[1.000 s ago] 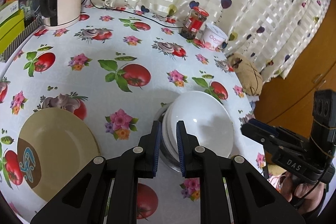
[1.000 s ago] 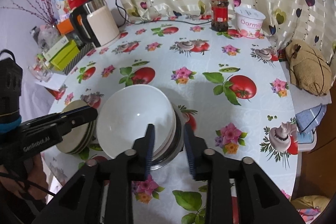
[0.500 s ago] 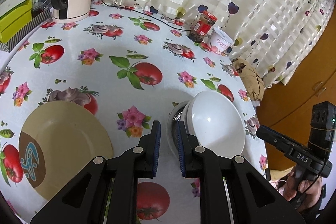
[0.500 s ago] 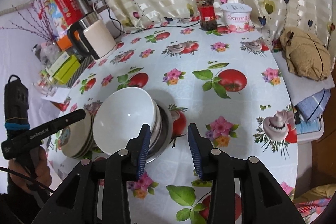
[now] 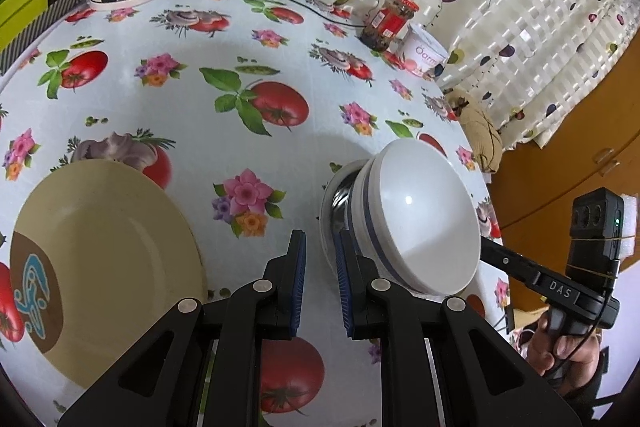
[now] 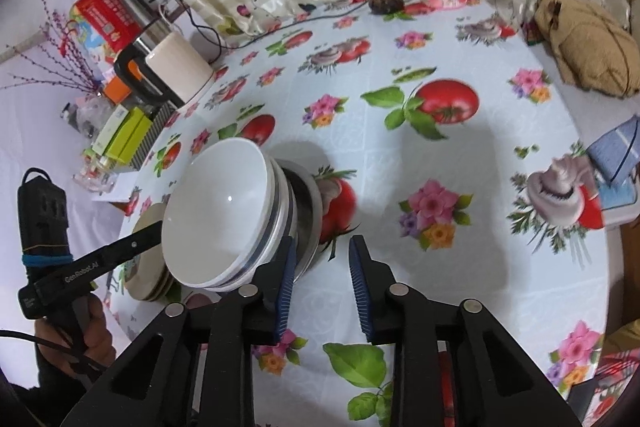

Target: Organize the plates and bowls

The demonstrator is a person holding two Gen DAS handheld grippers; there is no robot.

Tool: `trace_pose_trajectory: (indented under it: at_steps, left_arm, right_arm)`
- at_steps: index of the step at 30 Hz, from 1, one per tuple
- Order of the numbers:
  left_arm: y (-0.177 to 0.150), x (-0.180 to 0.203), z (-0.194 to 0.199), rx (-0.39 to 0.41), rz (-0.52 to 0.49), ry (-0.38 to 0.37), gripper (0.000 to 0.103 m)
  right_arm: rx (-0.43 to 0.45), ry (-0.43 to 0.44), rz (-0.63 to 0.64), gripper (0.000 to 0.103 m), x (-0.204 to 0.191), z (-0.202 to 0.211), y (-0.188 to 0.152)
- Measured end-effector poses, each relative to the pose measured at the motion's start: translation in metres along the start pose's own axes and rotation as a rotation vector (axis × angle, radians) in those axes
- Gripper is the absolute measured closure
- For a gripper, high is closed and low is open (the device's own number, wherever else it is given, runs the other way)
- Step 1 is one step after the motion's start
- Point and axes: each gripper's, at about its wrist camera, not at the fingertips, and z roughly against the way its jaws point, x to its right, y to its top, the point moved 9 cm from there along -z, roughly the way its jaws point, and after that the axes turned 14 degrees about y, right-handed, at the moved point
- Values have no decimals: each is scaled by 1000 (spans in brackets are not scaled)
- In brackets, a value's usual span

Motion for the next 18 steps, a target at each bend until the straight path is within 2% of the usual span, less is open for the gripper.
trace_pose_trajectory:
  at_steps: [5,18]
  left_arm:
    - [-4,1,-9,-34,2,-9,87]
    - [-10,8,-24,-93,0,-47,86]
  right_arm:
    - [-22,27,-20,84,2,-11,-4]
    - [-49,92,-65,84,5,-27,-6]
